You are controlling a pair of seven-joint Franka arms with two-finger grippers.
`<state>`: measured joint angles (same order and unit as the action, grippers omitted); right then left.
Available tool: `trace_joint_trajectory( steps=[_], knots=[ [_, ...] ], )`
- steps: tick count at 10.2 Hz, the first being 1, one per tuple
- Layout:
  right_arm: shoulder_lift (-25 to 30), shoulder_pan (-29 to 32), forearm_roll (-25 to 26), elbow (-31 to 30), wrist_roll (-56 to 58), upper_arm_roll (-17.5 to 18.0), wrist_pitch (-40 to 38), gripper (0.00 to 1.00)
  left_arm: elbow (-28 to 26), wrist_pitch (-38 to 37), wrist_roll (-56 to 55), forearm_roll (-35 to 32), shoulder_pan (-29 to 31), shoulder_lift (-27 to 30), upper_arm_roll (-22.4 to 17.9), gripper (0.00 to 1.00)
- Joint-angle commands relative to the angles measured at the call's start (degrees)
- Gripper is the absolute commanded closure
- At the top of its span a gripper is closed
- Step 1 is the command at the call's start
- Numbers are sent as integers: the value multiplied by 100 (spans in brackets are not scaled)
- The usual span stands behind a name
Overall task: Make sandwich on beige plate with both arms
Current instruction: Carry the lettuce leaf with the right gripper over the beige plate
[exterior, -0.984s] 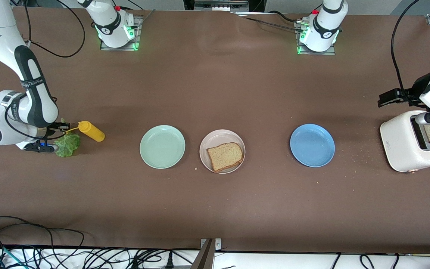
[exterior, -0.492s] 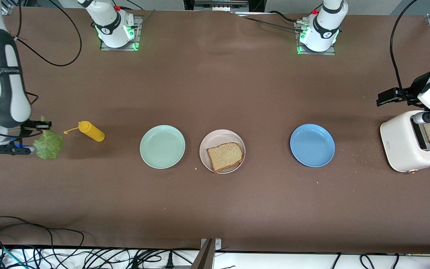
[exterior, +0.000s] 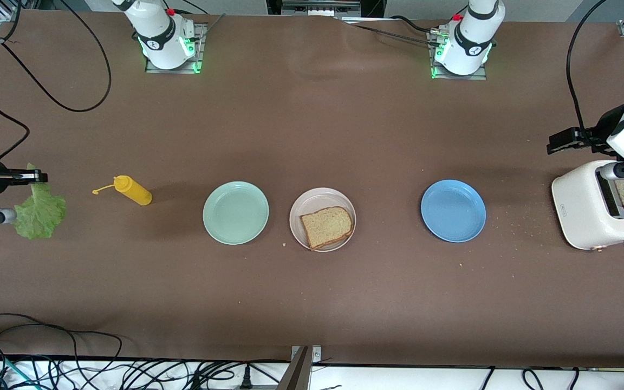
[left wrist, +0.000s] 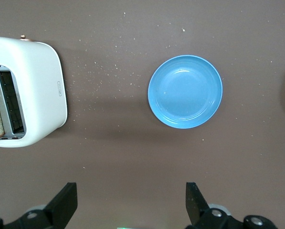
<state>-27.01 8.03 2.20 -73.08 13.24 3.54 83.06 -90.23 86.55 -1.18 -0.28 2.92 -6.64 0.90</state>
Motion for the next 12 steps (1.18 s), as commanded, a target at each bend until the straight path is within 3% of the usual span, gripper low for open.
trace_joint_trajectory(
  steps=[1, 4, 5, 7, 10, 12],
  knots=[
    [-163, 6, -130, 425, -85, 890, -54, 100, 199, -156, 4, -60, 24, -83, 7, 0],
    [-452, -230, -429, 399, -67, 1823, 762, 100, 199, -156, 4, -60, 33, -83, -2, 0],
    [-602, -449, -448, 382, -76, 1913, 1278, 100, 199, -156, 12, -60, 33, -83, -2, 0],
    [-918, -1212, -343, 382, -50, 1870, 2071, 100, 199, -156, 12, -60, 42, -83, -2, 0],
    [-1542, -1882, -185, 391, -41, 1826, 2977, 100, 199, -156, 12, -60, 42, -83, -19, 0],
    [-1867, -2461, 244, 391, -41, 1747, 3557, 100, 199, -156, 12, -60, 42, -83, -19, 0]
  ],
)
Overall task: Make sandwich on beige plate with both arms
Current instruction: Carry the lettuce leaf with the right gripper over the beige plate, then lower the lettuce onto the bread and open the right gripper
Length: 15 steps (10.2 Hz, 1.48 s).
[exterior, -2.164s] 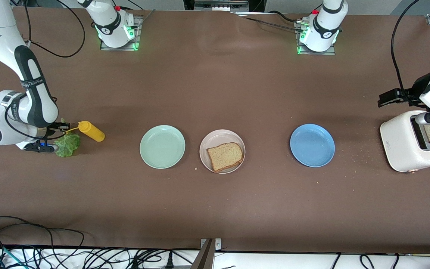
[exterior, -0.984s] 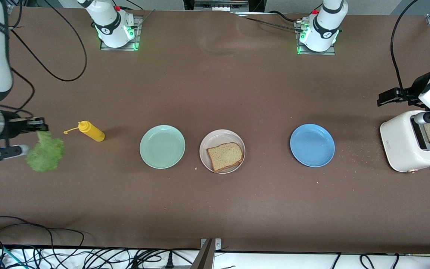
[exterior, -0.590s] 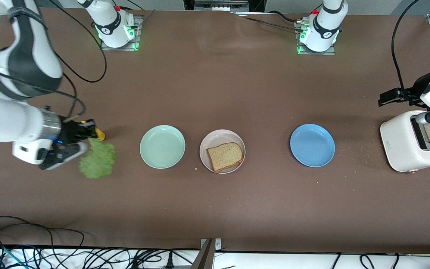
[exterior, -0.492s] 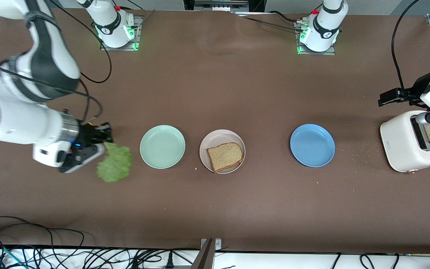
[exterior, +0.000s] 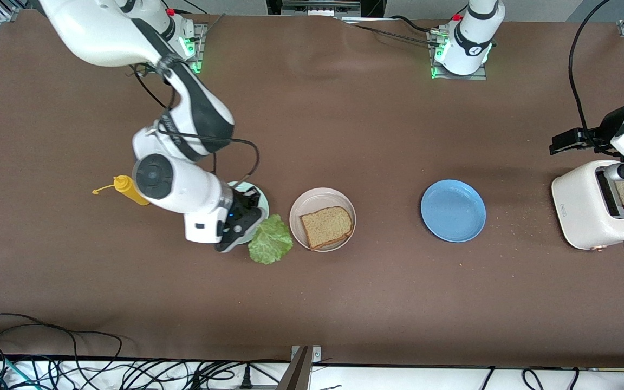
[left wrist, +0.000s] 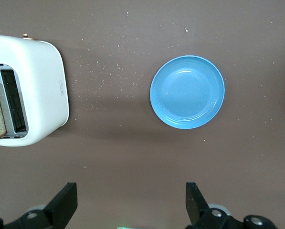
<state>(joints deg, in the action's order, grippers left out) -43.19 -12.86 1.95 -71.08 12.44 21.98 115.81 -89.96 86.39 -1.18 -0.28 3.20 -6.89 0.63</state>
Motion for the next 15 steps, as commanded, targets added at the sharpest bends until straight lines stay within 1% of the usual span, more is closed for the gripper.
trace_joint_trajectory(
  steps=[1, 2, 3, 4, 5, 6, 7, 10, 12, 14, 15],
  knots=[
    [-425, -549, 462, 182, 48, -106, 536, 100, 172, -140, 12, -60, 14, -58, 8, 0],
    [-548, -751, 838, 182, 39, -106, 713, 100, 172, -140, 12, -60, 22, -58, 8, 0],
    [-663, -919, 1042, 190, 30, -106, 767, 100, 172, -140, 12, -60, 22, -58, 8, 0],
    [-725, -1077, 1114, 191, -22, -132, 863, 100, 172, -140, 12, -60, 22, -58, 8, 0],
    [-786, -1296, 1384, 191, -162, -306, 968, 100, 172, -140, 12, -60, 22, -58, 8, 0],
    [-891, -1490, 1517, 199, -206, -378, 1161, 100, 172, -140, 12, -60, 22, -58, -1, 0],
    [-979, -1631, 1579, 191, -207, -604, 1311, 100, 172, -140, 12, -60, 22, -58, -1, 0],
    [-1147, -1842, 1589, 199, -207, -878, 1478, 100, 163, -140, 12, -60, 22, -58, -1, 0],
    [-1235, -1852, 1589, 208, -207, -941, 1733, 100, 171, -140, 12, -60, 22, -66, -1, 0],
    [-1244, -1852, 1563, 208, -216, -985, 1787, 100, 163, -140, 12, -60, 22, -66, -1, 0],
    [-1244, -1861, 1571, 199, -390, -985, 1787, 63, 163, -140, 12, -60, 22, -66, -1, 0]
  ],
)
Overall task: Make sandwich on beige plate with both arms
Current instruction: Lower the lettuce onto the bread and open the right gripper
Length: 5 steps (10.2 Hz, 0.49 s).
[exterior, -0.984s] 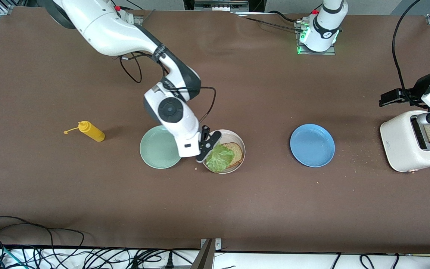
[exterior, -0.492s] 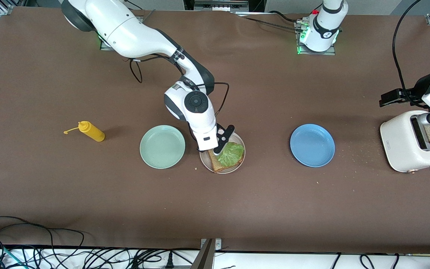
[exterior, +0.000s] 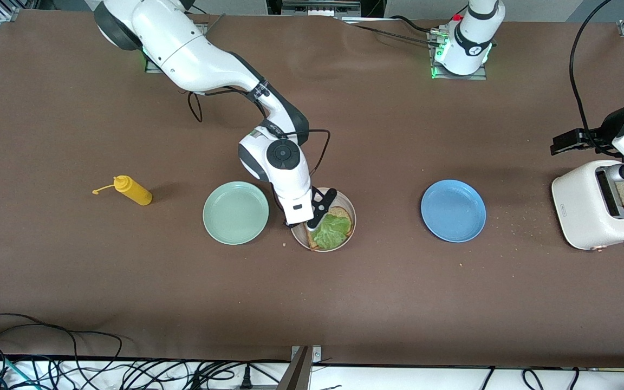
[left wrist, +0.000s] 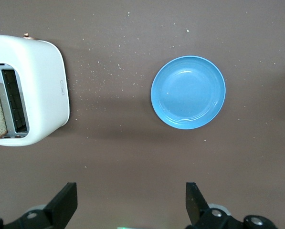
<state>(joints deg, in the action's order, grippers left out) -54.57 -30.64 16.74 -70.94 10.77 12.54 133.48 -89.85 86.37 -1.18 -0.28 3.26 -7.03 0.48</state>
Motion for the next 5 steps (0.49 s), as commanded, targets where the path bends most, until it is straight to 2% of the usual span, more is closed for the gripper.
trace_joint_trajectory(
  steps=[1, 2, 5],
  knots=[
    [-106, -109, 93, 186, -320, -41, 21, 22, 152, -138, 12, -60, 17, -53, 13, 0],
    [-98, -100, 93, 186, -312, -41, 21, 15, 152, -138, 12, -60, 17, -53, 13, 0],
    [-54, -83, 93, 203, -277, -41, -32, 13, 152, -138, 12, -60, 17, -53, 13, 0]
  ],
)
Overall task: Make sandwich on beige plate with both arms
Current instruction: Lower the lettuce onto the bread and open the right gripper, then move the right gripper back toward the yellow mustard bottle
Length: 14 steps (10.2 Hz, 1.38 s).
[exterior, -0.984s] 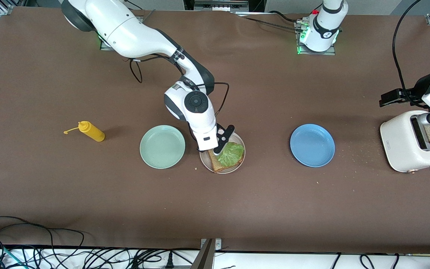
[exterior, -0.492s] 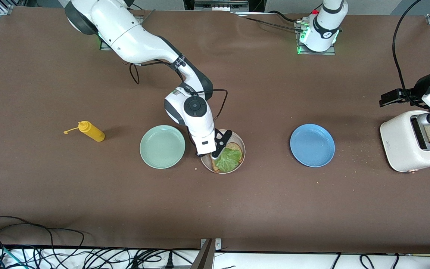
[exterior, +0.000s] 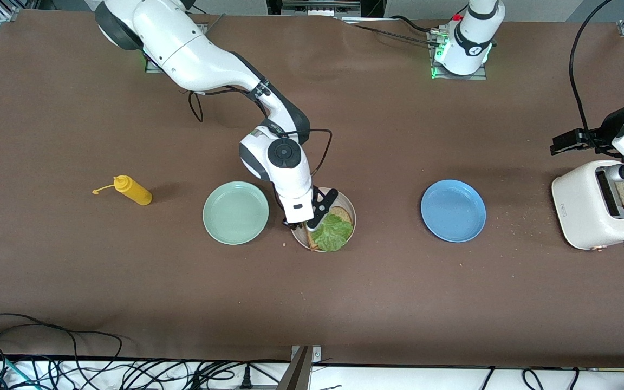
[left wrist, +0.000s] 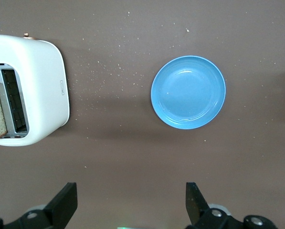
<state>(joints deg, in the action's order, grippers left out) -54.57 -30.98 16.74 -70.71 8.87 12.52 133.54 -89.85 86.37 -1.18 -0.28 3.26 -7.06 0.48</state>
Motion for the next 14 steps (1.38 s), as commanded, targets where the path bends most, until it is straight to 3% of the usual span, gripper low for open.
trace_joint_trajectory(
  steps=[1, 2, 5, 7, 10, 14],
  knots=[
    [7, -13, 76, 181, -70, -39, -100, 7, 152, -138, 12, -60, 17, -50, 13, 0],
    [95, 13, 41, 172, -61, -39, -222, 0, 152, -138, 12, -60, 26, -50, 13, 0],
    [682, 320, -21, 146, -88, -4, -1194, 0, 152, -147, 12, -69, 61, -50, 13, 0],
    [1288, 531, -791, 146, -79, -39, -2091, 0, 144, -147, 12, -69, 61, -50, 13, 0],
    [2132, 1443, -1118, 181, -70, -56, -3559, 0, 135, -147, 4, -69, 61, -50, 13, 0],
    [2653, 2831, -1436, 198, -70, -74, -4511, 0, 117, -138, 21, -78, 175, -76, -13, 0]
  ],
)
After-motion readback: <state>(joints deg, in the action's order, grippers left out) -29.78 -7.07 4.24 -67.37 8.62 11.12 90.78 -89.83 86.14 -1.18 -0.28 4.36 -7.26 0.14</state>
